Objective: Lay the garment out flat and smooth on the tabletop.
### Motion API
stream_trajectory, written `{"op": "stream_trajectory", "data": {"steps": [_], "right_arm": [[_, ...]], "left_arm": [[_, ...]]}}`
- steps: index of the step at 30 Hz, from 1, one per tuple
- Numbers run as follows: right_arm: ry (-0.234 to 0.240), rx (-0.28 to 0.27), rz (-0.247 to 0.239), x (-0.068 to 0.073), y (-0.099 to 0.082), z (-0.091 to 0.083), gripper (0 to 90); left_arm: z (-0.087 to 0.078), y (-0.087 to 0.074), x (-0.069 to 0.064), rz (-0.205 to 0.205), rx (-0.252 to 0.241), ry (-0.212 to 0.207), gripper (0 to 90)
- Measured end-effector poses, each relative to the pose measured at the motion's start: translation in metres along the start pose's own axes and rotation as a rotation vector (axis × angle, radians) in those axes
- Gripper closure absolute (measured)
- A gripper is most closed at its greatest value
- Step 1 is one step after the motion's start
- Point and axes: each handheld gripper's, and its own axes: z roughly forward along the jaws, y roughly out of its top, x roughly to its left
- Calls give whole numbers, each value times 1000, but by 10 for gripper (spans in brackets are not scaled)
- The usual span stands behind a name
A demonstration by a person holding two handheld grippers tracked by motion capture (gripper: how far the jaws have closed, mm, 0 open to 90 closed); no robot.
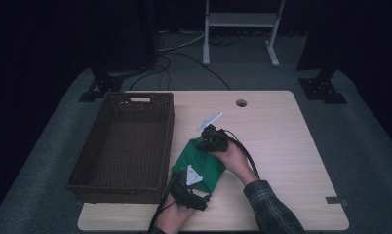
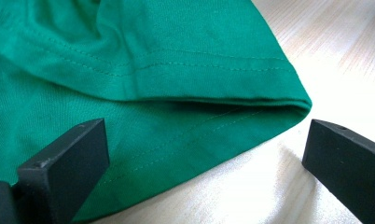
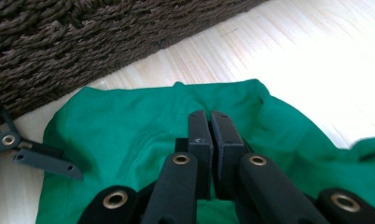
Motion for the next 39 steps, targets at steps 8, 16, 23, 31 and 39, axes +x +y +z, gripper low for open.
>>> {"op": "stream_trajectory", "data": {"steps": [8,16,23,31,39], "right_arm": [[1,-37,4,0,-6,-16,884],[-1,-63,19,-4,-15,-31,885],[-6,-65,26,-4,-20,-37,885],[-11,-87,30,-6,-25,-48,884],[-16,-98,35,-8,-32,-56,884]], "left_arm": [[0,0,0,-1,-1,-1,0],[0,0,0,-3,0,-1,0],[0,0,0,-2,0,-1,0],[0,0,0,-1,-2,0,0],[0,0,0,-1,-2,0,0]]}}
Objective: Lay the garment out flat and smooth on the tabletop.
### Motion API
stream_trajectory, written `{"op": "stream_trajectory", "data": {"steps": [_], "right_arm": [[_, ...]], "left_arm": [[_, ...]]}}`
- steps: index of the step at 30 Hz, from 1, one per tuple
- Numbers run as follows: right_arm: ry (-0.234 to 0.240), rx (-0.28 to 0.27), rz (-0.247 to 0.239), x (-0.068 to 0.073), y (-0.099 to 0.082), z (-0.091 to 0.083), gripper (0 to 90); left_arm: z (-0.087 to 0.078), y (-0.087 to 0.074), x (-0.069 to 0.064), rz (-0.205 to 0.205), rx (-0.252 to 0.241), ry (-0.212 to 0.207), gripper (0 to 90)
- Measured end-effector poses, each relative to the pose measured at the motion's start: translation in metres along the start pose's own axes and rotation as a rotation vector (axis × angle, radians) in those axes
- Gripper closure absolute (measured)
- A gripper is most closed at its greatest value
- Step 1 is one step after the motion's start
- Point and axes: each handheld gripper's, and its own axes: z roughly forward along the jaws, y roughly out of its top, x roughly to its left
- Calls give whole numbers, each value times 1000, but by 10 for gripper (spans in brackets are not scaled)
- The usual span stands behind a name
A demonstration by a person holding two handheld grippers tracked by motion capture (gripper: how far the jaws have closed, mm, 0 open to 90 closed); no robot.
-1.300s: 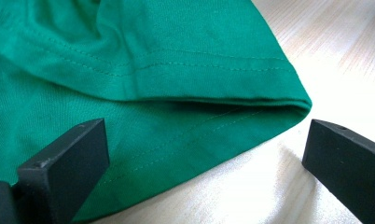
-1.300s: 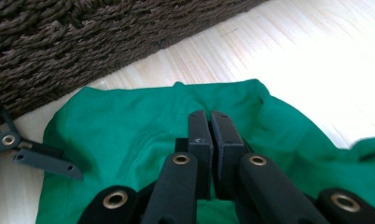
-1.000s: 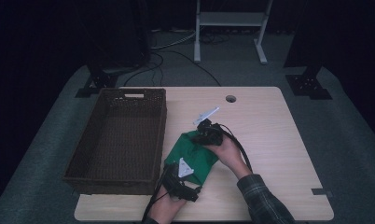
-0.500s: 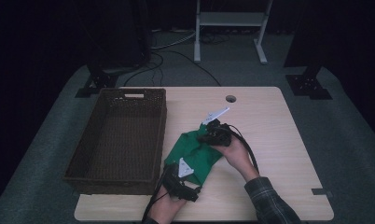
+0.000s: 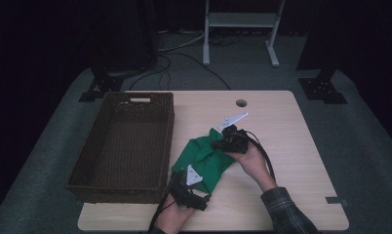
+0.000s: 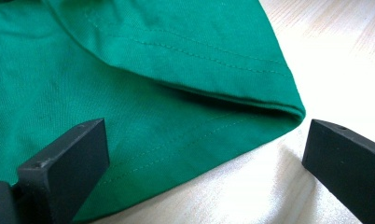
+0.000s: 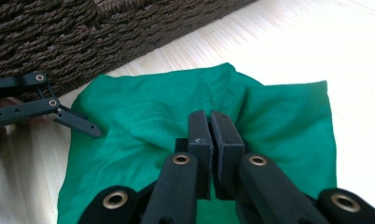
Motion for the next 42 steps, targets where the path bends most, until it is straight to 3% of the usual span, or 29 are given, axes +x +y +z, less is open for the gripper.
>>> {"op": "stream_trajectory", "data": {"steps": [42], "right_arm": [[-30,-39,23,-2,-41,-41,884]], "left_arm": [[0,0,0,1,1,1,0]]}}
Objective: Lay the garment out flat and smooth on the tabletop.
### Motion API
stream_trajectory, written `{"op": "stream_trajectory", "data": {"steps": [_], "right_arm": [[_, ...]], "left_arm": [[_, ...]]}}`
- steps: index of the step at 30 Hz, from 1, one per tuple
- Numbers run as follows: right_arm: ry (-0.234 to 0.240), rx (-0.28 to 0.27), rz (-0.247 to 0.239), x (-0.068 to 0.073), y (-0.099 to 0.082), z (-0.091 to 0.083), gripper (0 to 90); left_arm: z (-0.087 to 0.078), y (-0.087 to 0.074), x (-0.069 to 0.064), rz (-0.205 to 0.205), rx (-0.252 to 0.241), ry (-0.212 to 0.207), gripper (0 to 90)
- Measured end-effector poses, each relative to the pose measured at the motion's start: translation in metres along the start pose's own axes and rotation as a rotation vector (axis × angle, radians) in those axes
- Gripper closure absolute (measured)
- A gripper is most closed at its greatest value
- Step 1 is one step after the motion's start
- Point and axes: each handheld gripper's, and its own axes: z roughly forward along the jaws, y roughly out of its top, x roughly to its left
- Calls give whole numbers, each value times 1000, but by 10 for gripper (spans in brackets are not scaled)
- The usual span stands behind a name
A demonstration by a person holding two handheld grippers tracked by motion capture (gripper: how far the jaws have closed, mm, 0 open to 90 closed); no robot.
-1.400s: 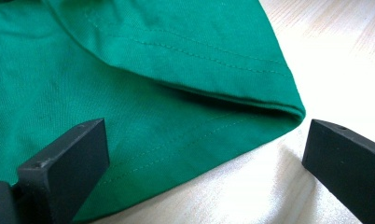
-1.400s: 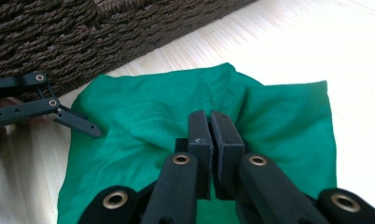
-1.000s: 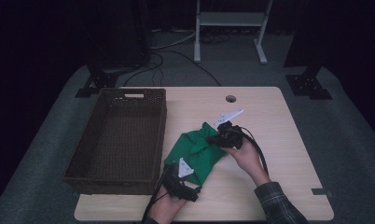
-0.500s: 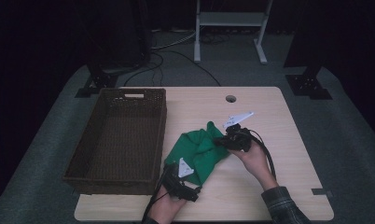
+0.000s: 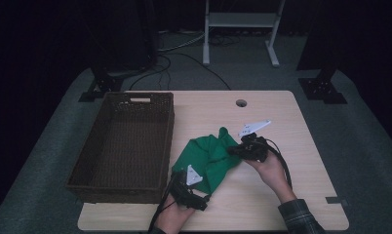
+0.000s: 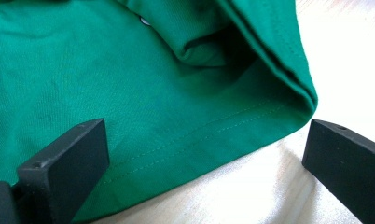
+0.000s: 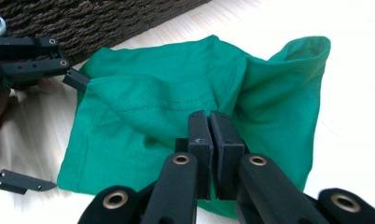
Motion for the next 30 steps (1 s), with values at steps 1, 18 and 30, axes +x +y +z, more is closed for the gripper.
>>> {"op": "stream_trajectory", "data": {"steps": [1,18,30], "right_arm": [[-2,0,0,0,-1,-1,885],[-6,-10,9,2,-13,-9,884],[-11,-28,23,1,-22,-18,885]], "left_arm": [[0,0,0,0,-1,0,0],[0,0,0,-3,-3,1,0],[0,0,0,1,0,0,0]]}}
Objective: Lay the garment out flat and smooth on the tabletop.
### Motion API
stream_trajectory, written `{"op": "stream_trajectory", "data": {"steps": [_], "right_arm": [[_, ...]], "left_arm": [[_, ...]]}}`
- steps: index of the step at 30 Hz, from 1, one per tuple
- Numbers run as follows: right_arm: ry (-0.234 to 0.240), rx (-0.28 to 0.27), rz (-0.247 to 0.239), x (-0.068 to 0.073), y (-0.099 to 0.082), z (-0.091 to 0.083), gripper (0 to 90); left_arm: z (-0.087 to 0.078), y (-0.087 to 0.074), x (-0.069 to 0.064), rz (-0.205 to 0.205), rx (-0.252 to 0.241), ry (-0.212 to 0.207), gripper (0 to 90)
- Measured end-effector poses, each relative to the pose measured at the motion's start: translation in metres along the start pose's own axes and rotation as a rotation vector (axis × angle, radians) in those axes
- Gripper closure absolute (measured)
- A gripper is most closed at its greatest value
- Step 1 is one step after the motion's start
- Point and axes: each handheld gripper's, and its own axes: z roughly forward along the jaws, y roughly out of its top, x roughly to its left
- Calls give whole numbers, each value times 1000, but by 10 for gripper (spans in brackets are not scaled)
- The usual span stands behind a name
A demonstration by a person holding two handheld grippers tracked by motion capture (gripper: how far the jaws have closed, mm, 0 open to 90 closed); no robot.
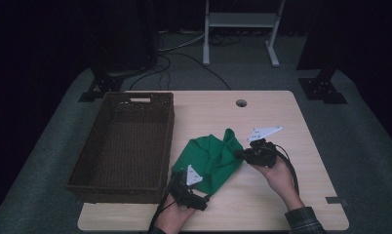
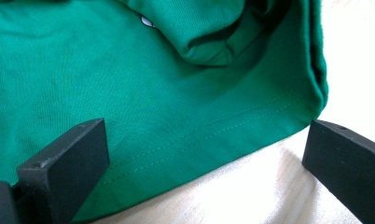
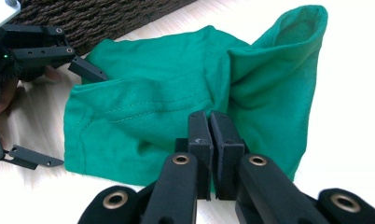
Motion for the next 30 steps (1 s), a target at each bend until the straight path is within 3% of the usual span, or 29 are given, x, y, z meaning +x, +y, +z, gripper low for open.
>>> {"op": "stream_trajectory", "data": {"steps": [20,30], "right_arm": [[-19,-24,17,-1,-15,-18,884],[-9,-44,50,-3,-30,-25,885]], "left_arm": [[0,0,0,-2,-2,-1,0],[0,0,0,-2,-2,0,0]]}}
